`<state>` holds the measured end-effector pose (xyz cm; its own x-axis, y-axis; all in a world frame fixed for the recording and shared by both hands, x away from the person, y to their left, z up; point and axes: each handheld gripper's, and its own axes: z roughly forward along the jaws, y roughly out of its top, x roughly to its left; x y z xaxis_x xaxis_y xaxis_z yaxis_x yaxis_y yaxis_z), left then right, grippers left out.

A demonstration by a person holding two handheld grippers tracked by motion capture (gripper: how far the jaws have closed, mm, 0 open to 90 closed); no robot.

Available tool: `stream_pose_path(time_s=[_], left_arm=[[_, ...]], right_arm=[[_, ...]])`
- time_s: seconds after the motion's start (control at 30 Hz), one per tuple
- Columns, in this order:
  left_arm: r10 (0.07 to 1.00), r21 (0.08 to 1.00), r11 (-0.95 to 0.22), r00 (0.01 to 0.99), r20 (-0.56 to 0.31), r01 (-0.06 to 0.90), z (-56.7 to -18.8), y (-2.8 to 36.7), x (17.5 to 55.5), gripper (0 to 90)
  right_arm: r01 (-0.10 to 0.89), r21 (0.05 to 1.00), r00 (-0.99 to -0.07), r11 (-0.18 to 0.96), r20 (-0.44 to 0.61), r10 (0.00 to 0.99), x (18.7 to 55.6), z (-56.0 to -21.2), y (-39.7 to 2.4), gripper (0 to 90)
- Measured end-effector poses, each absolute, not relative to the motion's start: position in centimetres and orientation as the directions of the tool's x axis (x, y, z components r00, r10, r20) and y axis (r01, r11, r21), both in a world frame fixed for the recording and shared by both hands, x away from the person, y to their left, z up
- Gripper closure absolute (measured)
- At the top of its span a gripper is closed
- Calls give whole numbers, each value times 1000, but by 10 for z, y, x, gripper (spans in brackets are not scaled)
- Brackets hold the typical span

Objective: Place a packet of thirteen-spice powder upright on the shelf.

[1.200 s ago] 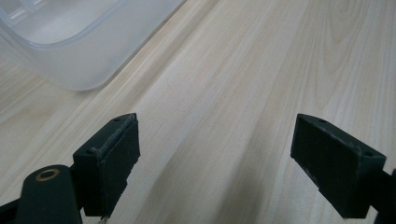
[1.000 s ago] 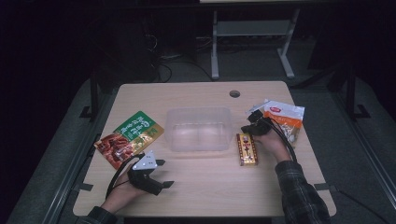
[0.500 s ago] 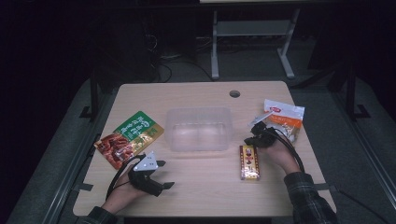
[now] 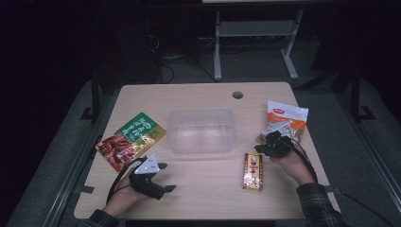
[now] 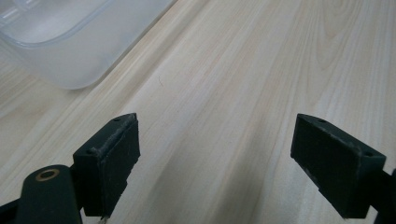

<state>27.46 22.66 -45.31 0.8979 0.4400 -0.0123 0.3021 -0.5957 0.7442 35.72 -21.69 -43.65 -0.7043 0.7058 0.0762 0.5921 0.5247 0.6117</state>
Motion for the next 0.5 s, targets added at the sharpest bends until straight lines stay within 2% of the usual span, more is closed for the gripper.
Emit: stream_pose_path(time_s=[0.13, 0.33, 0.5], left_arm=[[439, 743, -598, 899, -11, 301, -453, 227, 274, 151], [440, 746, -595, 898, -9, 299, -453, 226, 273, 151], [437, 744, -597, 900, -11, 299, -453, 225, 274, 151]], right_arm=[[576, 635, -710, 515, 78, 700, 340, -429, -225, 900], [566, 625, -735, 538, 88, 672, 300, -429, -235, 900], [576, 602, -747, 553, 113, 656, 281, -436, -238, 900]])
